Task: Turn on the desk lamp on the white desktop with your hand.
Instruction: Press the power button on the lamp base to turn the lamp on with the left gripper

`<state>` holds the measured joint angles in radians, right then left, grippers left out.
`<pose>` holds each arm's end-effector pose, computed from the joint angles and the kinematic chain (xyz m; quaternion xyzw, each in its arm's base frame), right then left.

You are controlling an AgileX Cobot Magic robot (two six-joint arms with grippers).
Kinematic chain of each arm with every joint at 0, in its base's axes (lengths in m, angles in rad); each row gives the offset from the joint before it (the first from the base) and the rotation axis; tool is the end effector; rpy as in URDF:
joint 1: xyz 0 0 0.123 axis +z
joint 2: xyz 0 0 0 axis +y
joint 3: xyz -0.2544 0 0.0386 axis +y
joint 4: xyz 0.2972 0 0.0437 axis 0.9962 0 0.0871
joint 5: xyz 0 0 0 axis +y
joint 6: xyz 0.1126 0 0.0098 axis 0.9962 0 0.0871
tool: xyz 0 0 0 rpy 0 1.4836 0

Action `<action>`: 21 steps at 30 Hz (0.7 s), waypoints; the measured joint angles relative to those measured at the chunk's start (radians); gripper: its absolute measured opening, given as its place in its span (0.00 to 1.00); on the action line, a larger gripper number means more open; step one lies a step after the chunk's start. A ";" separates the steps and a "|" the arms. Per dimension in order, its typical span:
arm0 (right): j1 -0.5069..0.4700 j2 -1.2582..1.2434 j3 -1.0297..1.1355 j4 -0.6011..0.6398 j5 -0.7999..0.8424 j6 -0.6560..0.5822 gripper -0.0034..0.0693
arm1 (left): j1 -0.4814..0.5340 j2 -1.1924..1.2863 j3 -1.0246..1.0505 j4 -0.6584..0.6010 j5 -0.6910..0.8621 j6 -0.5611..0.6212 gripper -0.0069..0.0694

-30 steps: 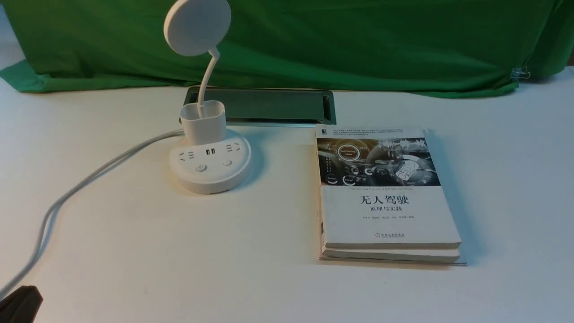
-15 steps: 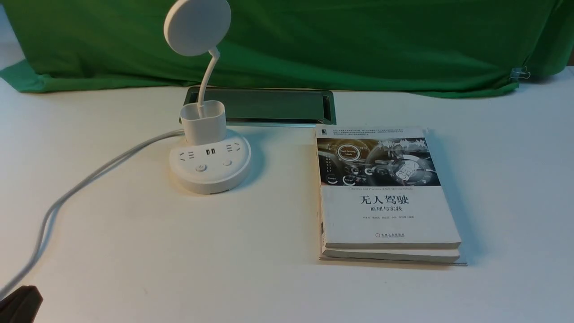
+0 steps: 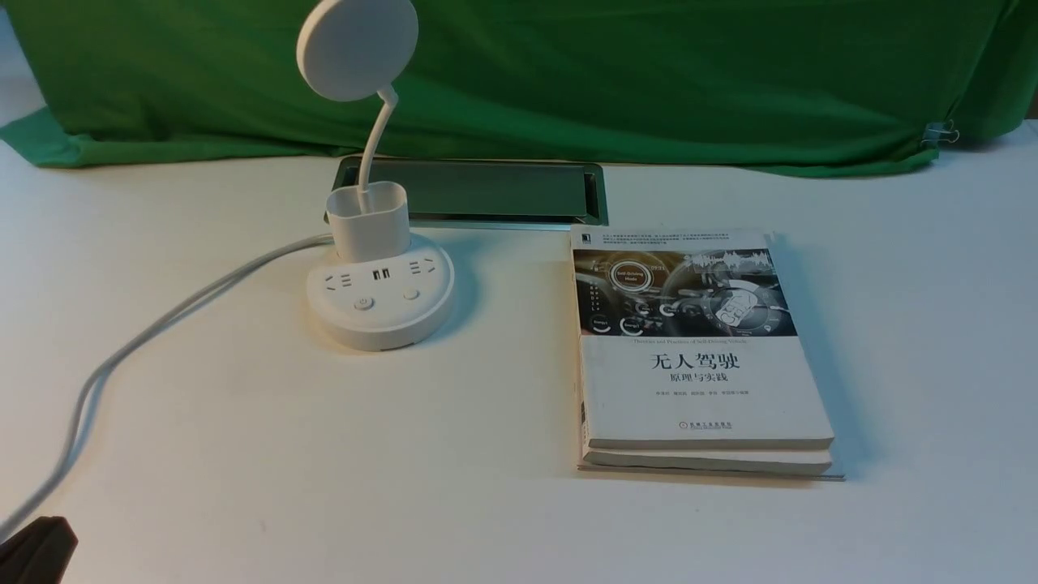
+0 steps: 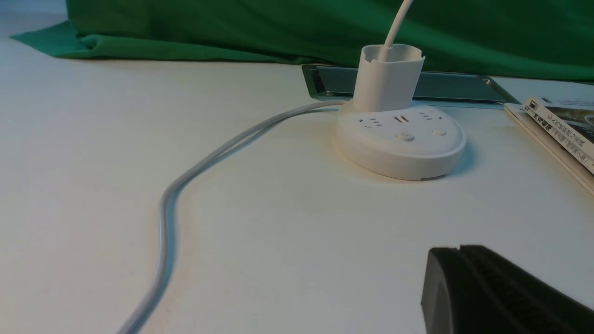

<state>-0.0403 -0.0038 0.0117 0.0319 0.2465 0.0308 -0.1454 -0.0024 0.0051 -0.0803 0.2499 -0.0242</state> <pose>0.1543 -0.0053 0.1831 0.0364 0.7628 0.0099 0.6456 0.1523 -0.0246 0.1853 0.0230 0.7625 -0.0873 0.6407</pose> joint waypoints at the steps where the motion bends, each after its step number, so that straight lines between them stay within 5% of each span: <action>1: 0.000 0.000 0.000 0.000 0.000 0.000 0.33 | 0.000 0.000 0.000 0.000 0.000 0.000 0.12; 14: 0.000 0.000 0.000 0.000 0.001 0.000 0.37 | 0.000 0.000 0.000 0.014 -0.025 0.008 0.12; 21: 0.000 0.000 0.000 0.000 0.001 0.000 0.37 | 0.000 0.000 0.000 0.026 -0.437 0.018 0.12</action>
<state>-0.0403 -0.0038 0.0117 0.0319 0.2471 0.0308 -0.1454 -0.0024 0.0051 -0.0545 -0.1869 -0.0059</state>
